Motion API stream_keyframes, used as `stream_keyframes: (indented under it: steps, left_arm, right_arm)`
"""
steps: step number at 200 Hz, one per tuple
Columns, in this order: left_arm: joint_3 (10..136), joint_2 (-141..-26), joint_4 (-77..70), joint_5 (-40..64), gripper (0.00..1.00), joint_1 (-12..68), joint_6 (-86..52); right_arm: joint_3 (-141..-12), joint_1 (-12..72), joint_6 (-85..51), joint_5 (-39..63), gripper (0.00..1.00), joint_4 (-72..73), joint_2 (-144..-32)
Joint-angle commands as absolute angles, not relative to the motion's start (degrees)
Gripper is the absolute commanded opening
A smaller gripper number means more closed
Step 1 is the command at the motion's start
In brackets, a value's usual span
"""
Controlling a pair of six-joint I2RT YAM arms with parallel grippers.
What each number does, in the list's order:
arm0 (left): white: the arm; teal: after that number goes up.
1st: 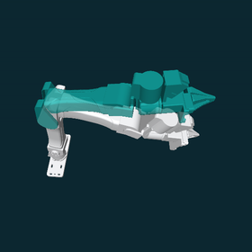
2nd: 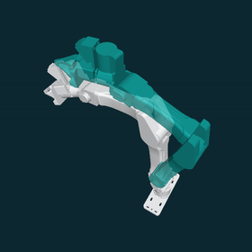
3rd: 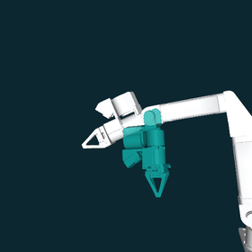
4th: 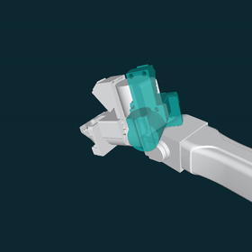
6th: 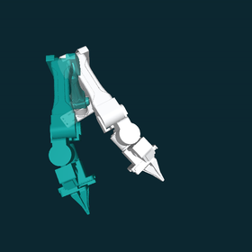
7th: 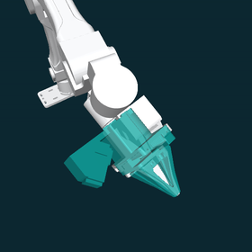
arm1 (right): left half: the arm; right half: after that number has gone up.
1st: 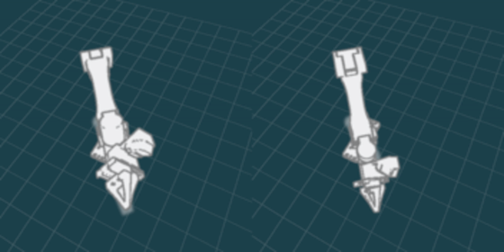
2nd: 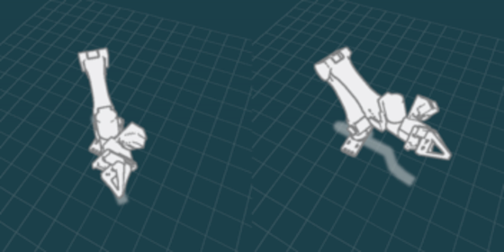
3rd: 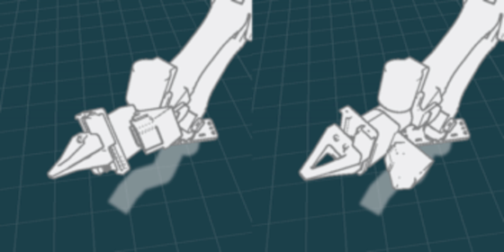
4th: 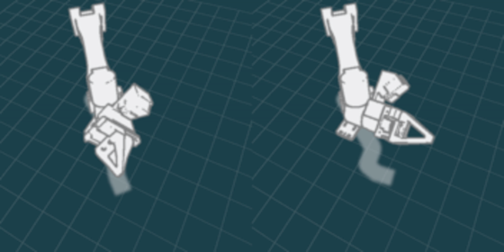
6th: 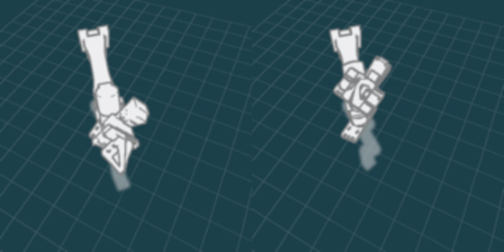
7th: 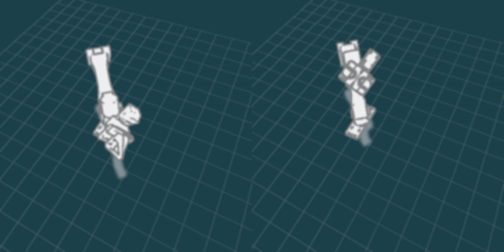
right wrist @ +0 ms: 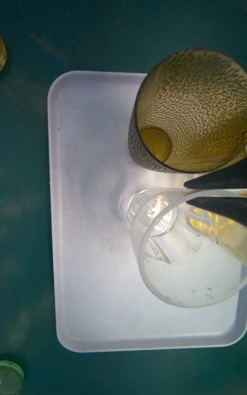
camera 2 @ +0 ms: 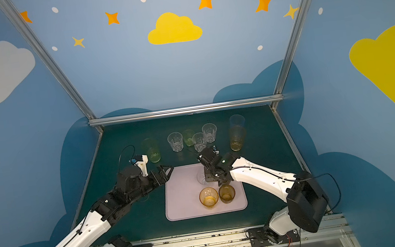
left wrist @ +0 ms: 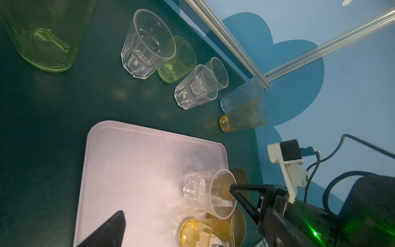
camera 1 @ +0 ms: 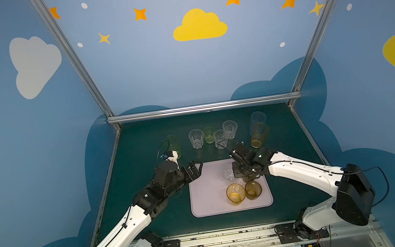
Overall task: Place the glasses into the tray
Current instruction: Place the glass on the tray.
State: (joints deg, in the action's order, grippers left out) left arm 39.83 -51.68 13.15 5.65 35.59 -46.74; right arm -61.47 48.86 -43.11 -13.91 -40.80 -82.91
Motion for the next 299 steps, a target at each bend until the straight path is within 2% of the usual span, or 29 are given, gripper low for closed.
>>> stream_keyframes:
  steps: [1,50,71,92,128,160,202,222,250,299]
  left_arm:
    - [38.80,-51.68,14.02,5.71,1.00,35.11,-46.24]
    - [38.32,-50.98,14.02,5.54,1.00,34.89,-46.49]
    - [38.31,-51.04,13.91,5.54,1.00,34.87,-46.41]
    - [38.65,-51.48,14.31,5.54,1.00,34.81,-46.50]
    - [38.94,-51.93,14.24,5.63,1.00,34.71,-46.58]
    - [39.02,-52.28,13.98,5.32,1.00,34.58,-46.41]
    - [39.54,-53.26,13.87,4.86,1.00,34.46,-46.28]
    - [39.92,-54.27,13.48,4.57,1.00,34.29,-46.16]
    - [42.12,-57.88,13.14,5.36,1.00,34.19,-45.57]
    - [49.17,-67.79,12.48,3.34,1.00,33.41,-43.34]
  right_arm:
    - [-61.30,49.22,-44.28,-14.08,0.12,-39.90,-83.60]
    - [-61.60,49.27,-44.38,-13.70,0.23,-40.03,-83.94]
    - [-62.02,49.35,-44.22,-13.45,0.31,-40.17,-83.37]
    - [-62.20,49.44,-44.16,-13.46,0.44,-39.90,-82.30]
    - [-63.13,49.44,-43.79,-13.47,0.57,-40.21,-80.82]
    - [-63.83,49.33,-42.85,-11.66,0.64,-39.14,-80.15]
    - [-65.73,49.41,-41.93,-7.85,0.66,-37.71,-78.73]
    - [-66.42,49.38,-41.92,-7.30,0.72,-37.79,-76.84]
    - [-65.94,49.37,-41.38,-7.07,0.79,-37.75,-72.82]
    - [-62.46,49.13,-38.77,-7.53,0.83,-37.01,-64.71]
